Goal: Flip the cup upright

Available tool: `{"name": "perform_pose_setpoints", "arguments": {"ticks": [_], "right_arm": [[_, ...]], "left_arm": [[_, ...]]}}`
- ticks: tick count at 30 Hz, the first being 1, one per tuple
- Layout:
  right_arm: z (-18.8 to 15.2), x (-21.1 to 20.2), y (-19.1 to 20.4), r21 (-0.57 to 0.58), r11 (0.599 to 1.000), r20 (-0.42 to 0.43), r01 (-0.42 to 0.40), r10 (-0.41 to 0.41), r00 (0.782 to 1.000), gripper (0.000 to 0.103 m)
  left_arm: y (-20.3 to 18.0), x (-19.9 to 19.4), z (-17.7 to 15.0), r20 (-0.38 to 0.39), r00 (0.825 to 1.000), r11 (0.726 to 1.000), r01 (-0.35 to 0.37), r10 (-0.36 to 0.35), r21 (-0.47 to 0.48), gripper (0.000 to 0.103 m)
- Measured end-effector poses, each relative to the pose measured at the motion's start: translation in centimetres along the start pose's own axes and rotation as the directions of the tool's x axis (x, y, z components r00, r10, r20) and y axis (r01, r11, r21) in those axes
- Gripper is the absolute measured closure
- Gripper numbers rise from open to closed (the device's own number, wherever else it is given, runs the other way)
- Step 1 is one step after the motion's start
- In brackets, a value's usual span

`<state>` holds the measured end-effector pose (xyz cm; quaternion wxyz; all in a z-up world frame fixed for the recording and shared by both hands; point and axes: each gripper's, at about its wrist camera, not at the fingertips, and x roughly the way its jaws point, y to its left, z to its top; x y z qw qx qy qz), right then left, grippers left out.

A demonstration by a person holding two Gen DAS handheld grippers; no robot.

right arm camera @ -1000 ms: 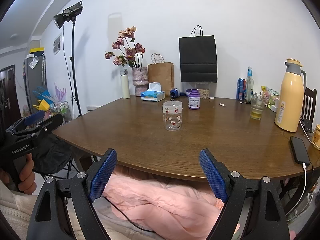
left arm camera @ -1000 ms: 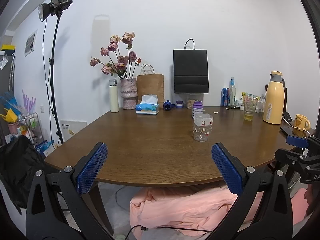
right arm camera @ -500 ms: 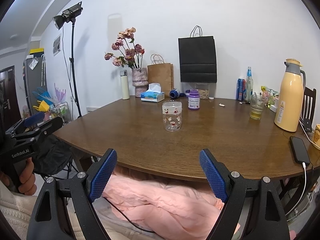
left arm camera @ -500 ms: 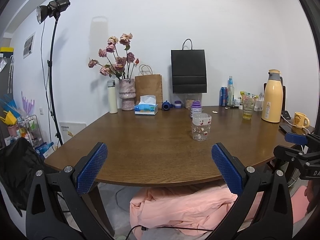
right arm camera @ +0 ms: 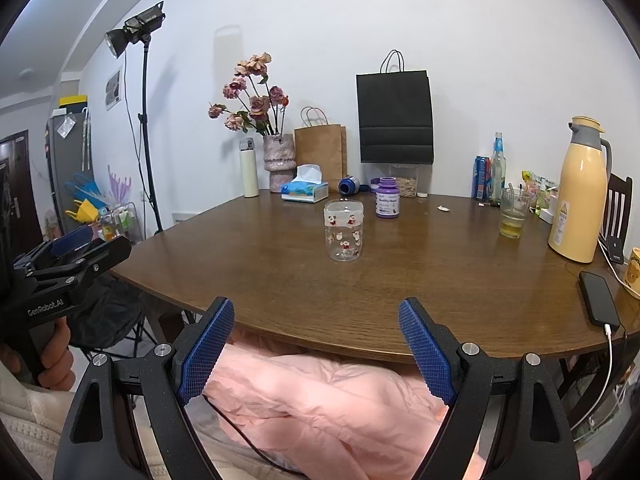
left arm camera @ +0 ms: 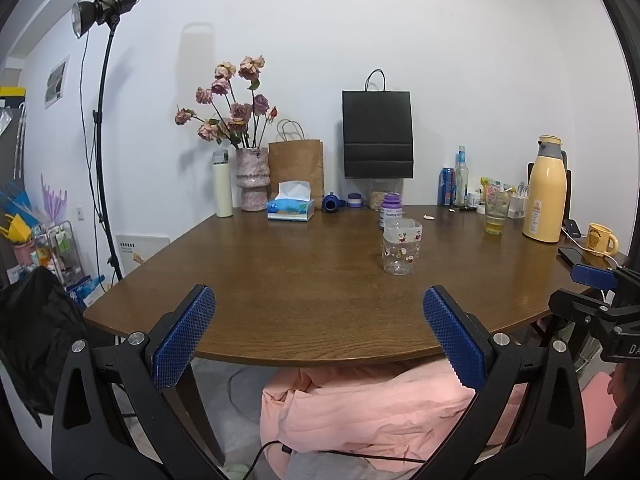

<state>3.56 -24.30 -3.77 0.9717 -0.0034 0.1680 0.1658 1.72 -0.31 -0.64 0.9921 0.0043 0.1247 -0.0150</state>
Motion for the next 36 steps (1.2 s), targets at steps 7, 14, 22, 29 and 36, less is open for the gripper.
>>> {"name": "perform_pose_setpoints", "arguments": {"ticks": [7, 14, 22, 29, 36], "right_arm": [[-0.1, 0.0, -0.1, 0.006, 1.000, -0.003, 0.004, -0.004, 1.000, 0.014], [0.0, 0.0, 0.2, -0.004, 1.000, -0.005, 0.000, 0.000, 1.000, 0.014], [-0.1, 0.1, 0.6, -0.009, 1.000, 0.001, -0.014, 0.014, 1.000, 0.014], [0.0, 0.8, 0.3, -0.010, 1.000, 0.001, -0.015, 0.015, 1.000, 0.014], [3.1, 3.0, -0.1, -0.031, 0.999, 0.037, -0.017, 0.018, 0.999, 0.014]], "left_arm": [[-0.1, 0.6, -0.3, -0.016, 1.000, 1.000, 0.009, -0.009, -0.008, 0.000], [0.2, 0.7, -0.4, -0.024, 1.000, 1.000, 0.004, -0.004, -0.019, 0.000], [0.3, 0.2, -0.4, -0.001, 1.000, 1.000, -0.007, 0.007, -0.001, 0.000], [0.7, 1.2, -0.2, -0.007, 1.000, 0.999, -0.006, 0.006, -0.037, 0.000], [1.2, 5.1, 1.9, -0.010, 0.999, 0.999, -0.036, 0.035, -0.023, 0.000]]}}
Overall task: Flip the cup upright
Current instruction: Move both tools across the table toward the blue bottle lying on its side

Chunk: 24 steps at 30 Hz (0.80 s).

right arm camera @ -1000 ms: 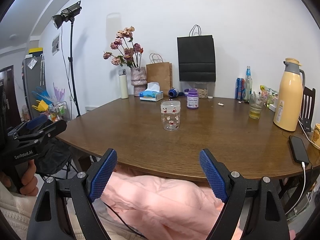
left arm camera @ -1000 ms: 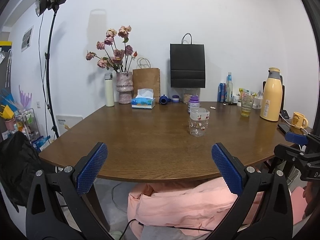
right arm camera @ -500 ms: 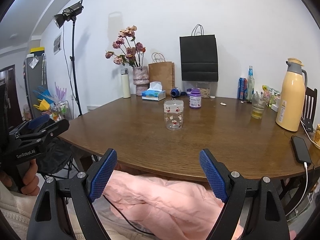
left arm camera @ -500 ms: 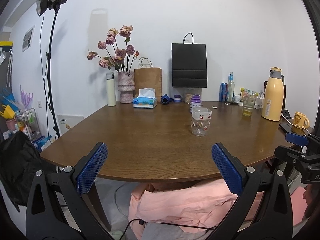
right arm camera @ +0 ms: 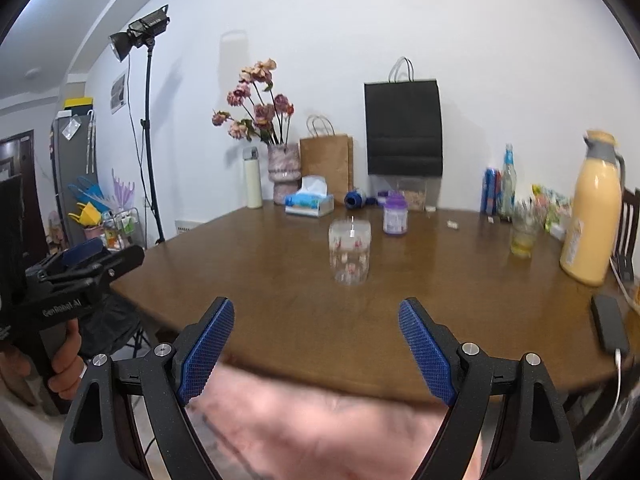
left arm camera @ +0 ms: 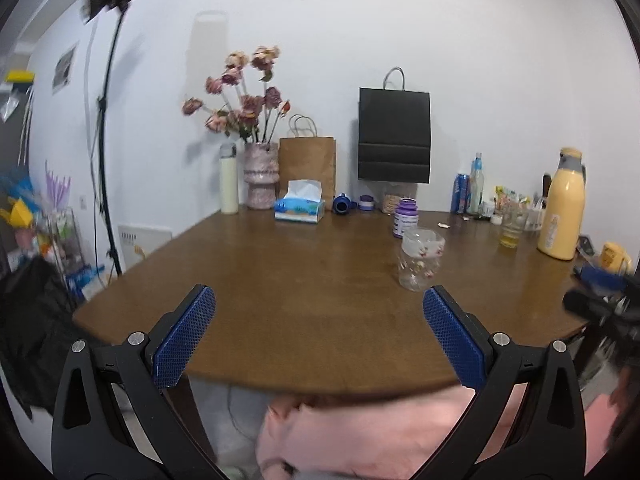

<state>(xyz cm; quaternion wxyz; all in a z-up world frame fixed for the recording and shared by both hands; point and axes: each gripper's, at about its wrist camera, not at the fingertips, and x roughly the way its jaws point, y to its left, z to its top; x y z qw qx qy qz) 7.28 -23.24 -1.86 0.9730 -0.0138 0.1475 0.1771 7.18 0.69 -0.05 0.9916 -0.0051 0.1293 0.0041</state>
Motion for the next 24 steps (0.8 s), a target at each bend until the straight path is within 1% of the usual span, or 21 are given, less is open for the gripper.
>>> {"name": "perform_pose_setpoints", "arguments": {"ticks": [1, 4, 6, 8, 9, 10, 11, 14, 15, 16, 17, 18, 19, 21, 22, 24], "right_arm": [[1.3, 1.2, -0.4, -0.012, 1.000, -0.003, 0.003, -0.003, 1.000, 0.014], [4.6, 4.3, -1.8, -0.006, 1.000, -0.023, -0.014, 0.014, 1.000, 0.014], [6.9, 6.8, -2.8, -0.013, 1.000, -0.034, -0.028, 0.028, 0.999, 0.014], [9.5, 9.9, -3.5, -0.055, 0.998, -0.058, 0.003, -0.006, 0.998, 0.014], [10.7, 11.2, -3.8, -0.069, 0.998, -0.066, -0.003, -0.002, 0.998, 0.014], [11.6, 12.0, -4.0, -0.071, 0.997, -0.070, -0.015, 0.010, 0.997, 0.014], [13.2, 13.5, -4.6, -0.063, 0.997, -0.083, -0.049, 0.043, 0.996, 0.014], [17.2, 17.4, -6.5, -0.023, 0.993, -0.106, -0.113, 0.110, 0.988, 0.014], [19.3, 19.6, -7.2, -0.012, 0.992, -0.127, -0.126, 0.124, 0.984, 0.014], [20.0, 20.7, -7.5, -0.009, 0.992, -0.136, -0.125, 0.123, 0.983, 0.014], [21.6, 22.8, -8.0, -0.013, 0.992, -0.159, -0.125, 0.122, 0.980, 0.014], [22.6, 24.4, -8.5, -0.010, 0.992, -0.169, -0.126, 0.123, 0.978, 0.014], [24.1, 27.1, -9.3, 0.014, 0.991, -0.185, -0.134, 0.134, 0.973, 0.014], [25.6, 30.8, -10.5, 0.062, 0.988, -0.220, -0.142, 0.153, 0.964, 0.014], [26.4, 33.8, -11.1, 0.085, 0.986, -0.248, -0.144, 0.161, 0.955, 0.014], [26.9, 37.5, -11.7, 0.083, 0.991, -0.288, -0.110, 0.129, 0.949, 0.014]], "left_arm": [[0.0, 1.3, 0.8, -0.004, 1.000, 1.000, -0.004, 0.004, 0.015, 0.000], [0.2, 4.8, 2.8, -0.027, 1.000, 1.000, 0.002, -0.002, 0.008, 0.000], [0.2, 8.0, 4.4, -0.091, 0.996, 1.000, -0.010, 0.010, -0.002, 0.000], [0.6, 11.0, 6.1, -0.147, 0.989, 0.999, -0.001, -0.005, -0.040, 0.000], [0.9, 12.3, 6.9, -0.171, 0.985, 0.998, 0.011, -0.021, -0.059, 0.000], [1.1, 14.0, 8.0, -0.201, 0.979, 0.997, 0.031, -0.045, -0.072, 0.000], [1.1, 15.2, 8.9, -0.218, 0.974, 0.996, 0.048, -0.063, -0.074, 0.000], [1.3, 19.5, 12.3, -0.231, 0.969, 0.995, 0.071, -0.086, -0.074, 0.000], [1.2, 21.0, 13.3, -0.234, 0.968, 0.995, 0.078, -0.091, -0.067, 0.000], [0.7, 23.4, 14.7, -0.253, 0.962, 0.995, 0.092, -0.098, -0.038, 0.000], [0.4, 25.1, 15.6, -0.266, 0.960, 0.996, 0.086, -0.086, -0.011, 0.000], [0.2, 26.9, 16.4, -0.271, 0.960, 0.998, 0.068, -0.066, -0.004, 0.000], [0.2, 29.4, 17.4, -0.281, 0.958, 0.998, 0.059, -0.060, -0.012, 0.000], [0.5, 33.2, 18.6, -0.305, 0.950, 0.998, 0.052, -0.060, -0.034, 0.000], [0.7, 35.3, 19.1, -0.325, 0.943, 0.998, 0.056, -0.066, -0.041, 0.000], [1.0, 39.2, 19.6, -0.359, 0.932, 0.999, 0.033, -0.045, -0.039, 0.000]]}}
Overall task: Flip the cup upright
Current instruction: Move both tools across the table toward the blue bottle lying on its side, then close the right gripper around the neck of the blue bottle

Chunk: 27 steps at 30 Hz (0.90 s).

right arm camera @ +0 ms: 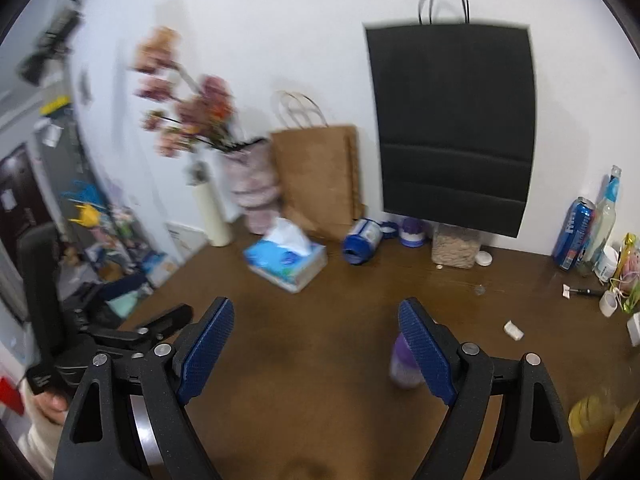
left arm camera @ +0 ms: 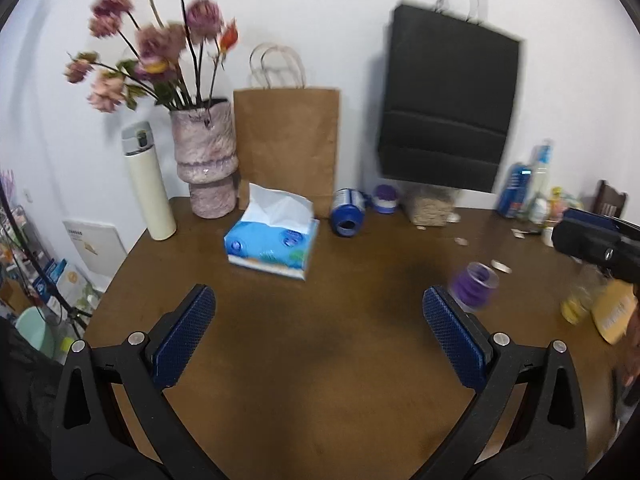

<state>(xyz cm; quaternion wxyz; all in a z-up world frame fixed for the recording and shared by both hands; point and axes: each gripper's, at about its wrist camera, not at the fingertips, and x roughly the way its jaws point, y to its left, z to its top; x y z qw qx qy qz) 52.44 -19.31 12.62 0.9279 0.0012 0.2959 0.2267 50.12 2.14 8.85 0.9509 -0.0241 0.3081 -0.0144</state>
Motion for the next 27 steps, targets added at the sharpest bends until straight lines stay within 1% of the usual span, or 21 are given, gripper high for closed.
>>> {"name": "perform_pose_setpoints", "arguments": {"ticks": [2, 4, 6, 7, 9, 10, 11, 12, 13, 14, 15, 16, 18, 20, 23, 25, 27], "right_arm": [[1.5, 4.7, -0.9, 0.005, 0.999, -0.053, 0.033, -0.033, 0.998, 0.014], [2.3, 8.1, -1.9, 0.036, 0.999, -0.098, 0.011, -0.008, 0.995, 0.014], [3.2, 11.8, -3.1, 0.079, 0.997, -0.137, 0.016, -0.005, 0.991, 0.014], [3.7, 14.2, -3.9, 0.110, 0.994, -0.160, 0.018, -0.001, 0.987, 0.014], [4.2, 17.3, -4.8, 0.155, 0.988, -0.185, 0.024, 0.005, 0.983, 0.014], [4.6, 18.5, -5.1, 0.158, 0.987, -0.196, 0.026, 0.005, 0.981, 0.014], [5.0, 20.3, -5.2, 0.161, 0.987, -0.214, 0.023, 0.012, 0.977, 0.014], [5.2, 21.7, -5.3, 0.168, 0.986, -0.226, 0.017, 0.022, 0.974, 0.015], [5.4, 22.9, -5.4, 0.173, 0.985, -0.239, 0.009, 0.033, 0.971, 0.016], [5.6, 24.7, -5.5, 0.183, 0.983, -0.256, 0.005, 0.043, 0.966, 0.019], [5.6, 25.4, -5.5, 0.188, 0.982, -0.263, 0.009, 0.041, 0.964, 0.024], [5.7, 26.7, -5.5, 0.188, 0.982, -0.276, 0.016, 0.037, 0.960, 0.029], [5.6, 29.4, -5.3, 0.165, 0.986, -0.312, 0.034, 0.019, 0.950, 0.030], [5.3, 31.4, -5.0, 0.141, 0.988, -0.341, 0.055, -0.004, 0.940, 0.030], [4.4, 34.2, -5.4, 0.165, 0.983, -0.383, 0.076, -0.007, 0.924, 0.030], [3.9, 35.8, -5.5, 0.161, 0.981, -0.402, 0.107, -0.034, 0.915, 0.029], [3.8, 36.7, -5.7, 0.163, 0.981, -0.396, 0.103, -0.030, 0.918, 0.029]], "left_arm": [[0.7, 3.8, 1.7, -0.032, 0.999, 1.000, -0.018, 0.018, -0.013, 0.000], [1.7, 7.8, 3.1, -0.082, 0.997, 0.998, 0.006, -0.011, -0.061, 0.000], [2.5, 11.1, 3.9, -0.103, 0.994, 0.997, 0.026, -0.034, -0.079, 0.000], [2.7, 12.7, 4.2, -0.104, 0.994, 0.998, 0.013, -0.020, -0.062, 0.000], [3.2, 15.1, 4.4, -0.107, 0.993, 0.998, -0.055, 0.053, -0.022, 0.000], [3.6, 16.5, 4.4, -0.108, 0.990, 0.996, -0.090, 0.088, -0.012, 0.000], [4.0, 17.3, 4.3, -0.115, 0.990, 0.996, -0.085, 0.082, -0.026, 0.000], [4.7, 18.7, 4.4, -0.136, 0.990, 0.996, -0.051, 0.042, -0.069, 0.000], [5.1, 20.1, 4.8, -0.177, 0.984, 0.996, -0.025, 0.010, -0.083, 0.000], [5.3, 20.9, 4.8, -0.201, 0.979, 0.995, -0.026, 0.007, -0.092, 0.000], [5.5, 21.3, 4.7, -0.201, 0.979, 0.995, -0.032, 0.013, -0.092, 0.000], [5.6, 21.5, 4.5, -0.179, 0.984, 0.997, -0.035, 0.023, -0.066, 0.000], [5.7, 22.0, 3.9, -0.181, 0.983, 1.000, -0.011, 0.013, 0.011, 0.000], [6.1, 22.2, 3.6, -0.188, 0.982, 0.999, 0.021, -0.015, 0.031, 0.000], [7.3, 22.2, 3.7, -0.193, 0.980, 0.999, 0.050, -0.051, -0.009, 0.000], [7.9, 22.1, 3.9, -0.189, 0.979, 0.996, 0.076, -0.082, -0.042, 0.000], [7.8, 22.5, 4.0, -0.185, 0.978, 0.995, 0.088, -0.095, -0.045, 0.000]]}}
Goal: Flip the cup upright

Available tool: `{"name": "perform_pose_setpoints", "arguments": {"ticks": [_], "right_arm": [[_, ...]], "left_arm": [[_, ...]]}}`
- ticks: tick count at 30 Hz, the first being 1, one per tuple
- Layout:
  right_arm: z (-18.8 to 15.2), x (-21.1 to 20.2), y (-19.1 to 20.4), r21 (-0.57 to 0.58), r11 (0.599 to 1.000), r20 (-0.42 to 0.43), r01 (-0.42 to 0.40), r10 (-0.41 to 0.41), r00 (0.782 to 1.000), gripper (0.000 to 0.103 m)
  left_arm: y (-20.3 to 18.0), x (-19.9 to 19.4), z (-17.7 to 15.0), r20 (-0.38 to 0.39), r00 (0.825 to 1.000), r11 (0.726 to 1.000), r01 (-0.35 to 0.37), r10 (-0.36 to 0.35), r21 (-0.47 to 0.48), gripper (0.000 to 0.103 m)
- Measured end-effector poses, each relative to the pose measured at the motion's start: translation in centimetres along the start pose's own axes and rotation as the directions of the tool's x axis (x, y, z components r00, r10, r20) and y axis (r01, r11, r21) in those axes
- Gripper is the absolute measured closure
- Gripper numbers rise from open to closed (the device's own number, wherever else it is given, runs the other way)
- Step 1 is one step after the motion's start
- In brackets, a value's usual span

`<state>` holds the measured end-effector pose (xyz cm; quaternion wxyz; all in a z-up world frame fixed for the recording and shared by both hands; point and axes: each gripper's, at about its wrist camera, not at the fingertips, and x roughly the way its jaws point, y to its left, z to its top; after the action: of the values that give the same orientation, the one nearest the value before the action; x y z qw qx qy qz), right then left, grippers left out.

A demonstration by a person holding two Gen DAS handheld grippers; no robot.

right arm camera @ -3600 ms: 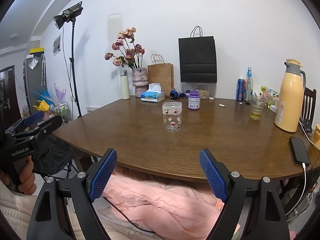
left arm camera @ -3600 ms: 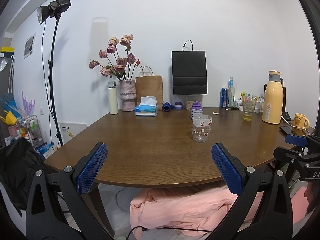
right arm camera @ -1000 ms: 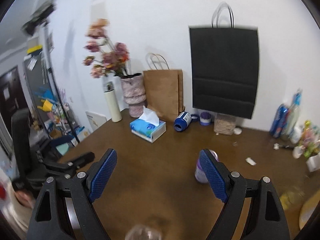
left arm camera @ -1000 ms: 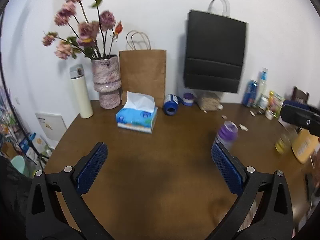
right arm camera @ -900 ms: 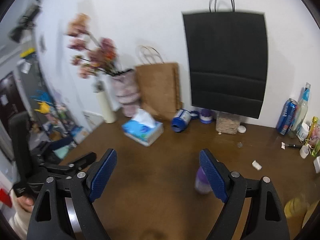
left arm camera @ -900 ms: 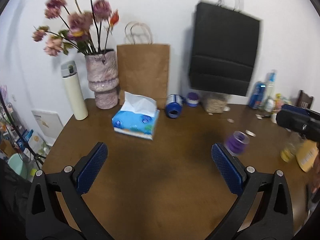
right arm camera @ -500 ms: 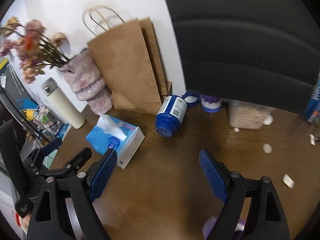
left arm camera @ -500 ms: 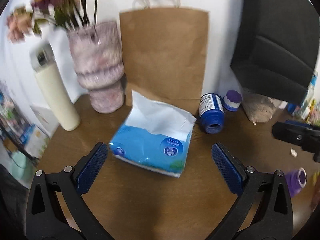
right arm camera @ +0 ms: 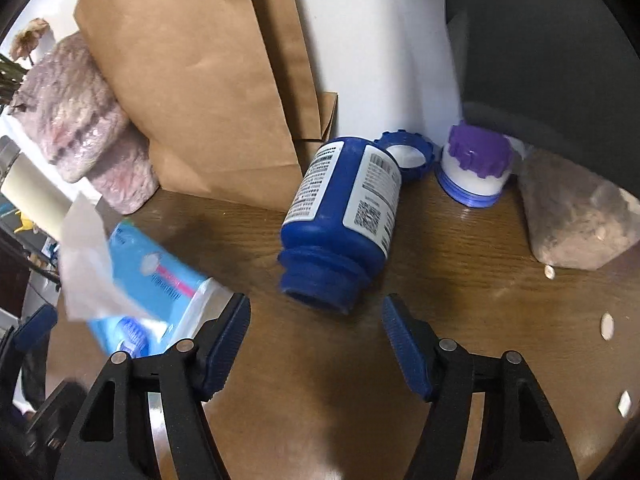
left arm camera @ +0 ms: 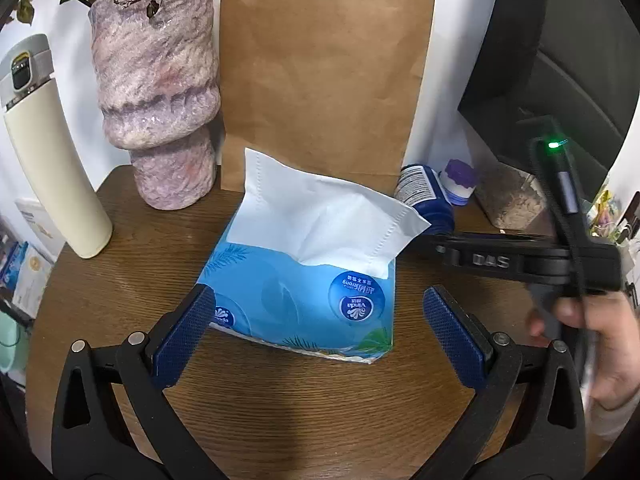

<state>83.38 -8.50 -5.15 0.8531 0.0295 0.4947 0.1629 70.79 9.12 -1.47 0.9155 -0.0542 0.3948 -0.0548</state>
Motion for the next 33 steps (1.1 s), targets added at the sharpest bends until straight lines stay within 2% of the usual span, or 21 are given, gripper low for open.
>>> {"name": "perform_pose_setpoints", "arguments": {"ticks": [3, 6, 13, 17, 21, 24, 27, 29, 30, 33], "right_arm": [[0.4, 0.7, -0.4, 0.011, 1.000, 0.011, 0.013, -0.013, 1.000, 0.030], [0.9, 0.9, -1.0, 0.023, 1.000, 0.021, 0.017, -0.017, 1.000, 0.047], [0.7, 0.4, -1.3, 0.023, 1.000, 0.032, 0.007, -0.007, 0.999, 0.048], [-1.0, -1.9, -0.3, -0.039, 0.999, 0.033, -0.011, 0.013, 0.999, 0.048], [-5.1, -5.0, 0.6, -0.116, 0.992, 0.015, -0.045, 0.047, 0.999, 0.048], [-9.9, -7.8, 1.8, -0.210, 0.974, -0.023, -0.083, 0.080, 0.997, 0.048], [-13.9, -9.5, 3.2, -0.289, 0.951, -0.050, -0.111, 0.101, 0.994, 0.048], [-16.5, -10.5, 3.7, -0.333, 0.932, -0.076, -0.140, 0.122, 0.990, 0.048], [-17.8, -11.0, 3.9, -0.350, 0.923, -0.082, -0.158, 0.138, 0.987, 0.048], [-20.9, -12.5, 4.1, -0.388, 0.897, -0.086, -0.211, 0.193, 0.977, 0.048]], "left_arm": [[0.1, 0.3, 0.0, -0.009, 1.000, 1.000, 0.011, -0.011, -0.006, 0.000], [0.4, 0.4, -0.1, -0.008, 1.000, 1.000, 0.027, -0.027, -0.014, 0.000], [1.3, -0.8, 0.3, 0.017, 0.998, 0.996, 0.067, -0.066, -0.056, 0.000], [1.7, -1.6, 0.6, 0.039, 0.996, 0.993, 0.084, -0.082, -0.079, 0.000], [1.0, -1.7, 0.5, 0.035, 0.996, 0.994, 0.083, -0.080, -0.066, 0.000], [-0.8, -1.3, 0.4, 0.009, 0.998, 0.998, 0.063, -0.063, -0.017, 0.000], [-2.7, -1.8, 0.3, 0.016, 0.993, 0.992, 0.119, -0.120, 0.034, 0.000], [-4.1, -2.5, 0.2, 0.002, 0.991, 0.987, 0.132, -0.133, 0.090, 0.000], [-4.8, -3.4, 0.2, 0.010, 0.991, 0.985, 0.130, -0.132, 0.113, 0.001], [-7.1, -8.1, -0.1, 0.111, 0.974, 0.966, 0.173, -0.197, 0.192, 0.000]]}}
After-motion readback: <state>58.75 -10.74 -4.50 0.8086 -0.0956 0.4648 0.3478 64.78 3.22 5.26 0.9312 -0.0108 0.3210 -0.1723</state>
